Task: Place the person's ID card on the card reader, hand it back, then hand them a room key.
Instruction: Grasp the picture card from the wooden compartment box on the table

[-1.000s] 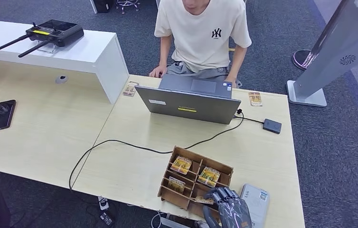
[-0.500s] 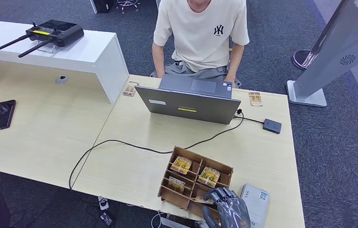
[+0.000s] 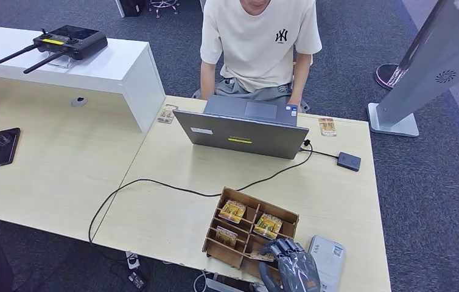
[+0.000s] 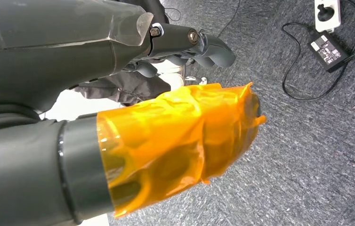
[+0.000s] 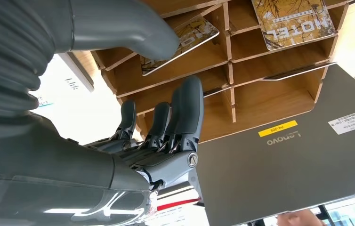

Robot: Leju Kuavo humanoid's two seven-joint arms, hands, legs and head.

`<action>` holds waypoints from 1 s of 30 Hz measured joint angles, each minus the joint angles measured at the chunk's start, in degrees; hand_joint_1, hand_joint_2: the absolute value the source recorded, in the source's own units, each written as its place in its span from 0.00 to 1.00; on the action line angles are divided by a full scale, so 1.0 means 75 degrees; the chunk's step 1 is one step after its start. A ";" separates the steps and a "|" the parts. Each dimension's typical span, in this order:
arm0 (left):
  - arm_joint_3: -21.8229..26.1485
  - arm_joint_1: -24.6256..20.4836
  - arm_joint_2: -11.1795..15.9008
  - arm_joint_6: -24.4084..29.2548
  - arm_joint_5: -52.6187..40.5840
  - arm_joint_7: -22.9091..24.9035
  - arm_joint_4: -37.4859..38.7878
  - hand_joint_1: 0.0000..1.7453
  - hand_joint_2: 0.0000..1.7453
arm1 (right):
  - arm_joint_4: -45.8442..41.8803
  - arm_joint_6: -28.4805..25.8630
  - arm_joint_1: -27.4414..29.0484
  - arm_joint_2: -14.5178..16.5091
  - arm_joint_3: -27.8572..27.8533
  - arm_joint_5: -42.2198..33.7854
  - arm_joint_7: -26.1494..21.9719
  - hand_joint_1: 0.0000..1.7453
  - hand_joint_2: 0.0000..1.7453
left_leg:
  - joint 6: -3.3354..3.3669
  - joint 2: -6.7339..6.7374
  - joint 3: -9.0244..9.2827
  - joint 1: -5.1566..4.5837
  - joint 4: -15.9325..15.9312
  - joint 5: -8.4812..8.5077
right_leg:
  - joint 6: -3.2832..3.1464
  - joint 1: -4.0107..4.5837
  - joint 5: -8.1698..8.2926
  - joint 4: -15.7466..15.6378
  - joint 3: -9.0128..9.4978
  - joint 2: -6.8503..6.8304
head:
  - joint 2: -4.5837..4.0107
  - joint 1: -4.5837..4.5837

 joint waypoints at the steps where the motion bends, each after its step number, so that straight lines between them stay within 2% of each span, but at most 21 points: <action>1: 0.0000 -0.0001 0.0000 0.0002 0.0000 0.0000 0.0000 0.00 0.00 | 0.0002 0.0009 -0.0001 0.0004 -0.0003 -0.0001 0.0000 0.53 1.00 | 0.0000 0.0000 0.0000 0.0000 0.0000 0.0000 | 0.0000 0.0000 0.0000 0.0000 0.0000 0.0000 | 0.0000 0.0000; 28: 0.0000 -0.0041 0.0000 0.0155 0.0000 0.0034 0.0003 0.00 0.00 | 0.0525 0.0416 -0.0071 0.0255 -0.0178 -0.0130 0.0184 0.52 1.00 | 0.0000 0.0000 0.0001 0.0000 0.0000 0.0000 | 0.0000 0.0000 0.0000 0.0000 0.0001 0.0000 | 0.0000 0.0001; 30: 0.0000 -0.0041 0.0000 0.0155 0.0000 0.0034 0.0003 0.00 0.00 | 0.0568 0.0421 -0.0078 0.0267 -0.0183 -0.0135 0.0186 0.57 1.00 | 0.0000 0.0000 0.0001 0.0000 0.0000 0.0000 | 0.0000 0.0000 0.0000 0.0000 0.0001 0.0000 | 0.0000 0.0001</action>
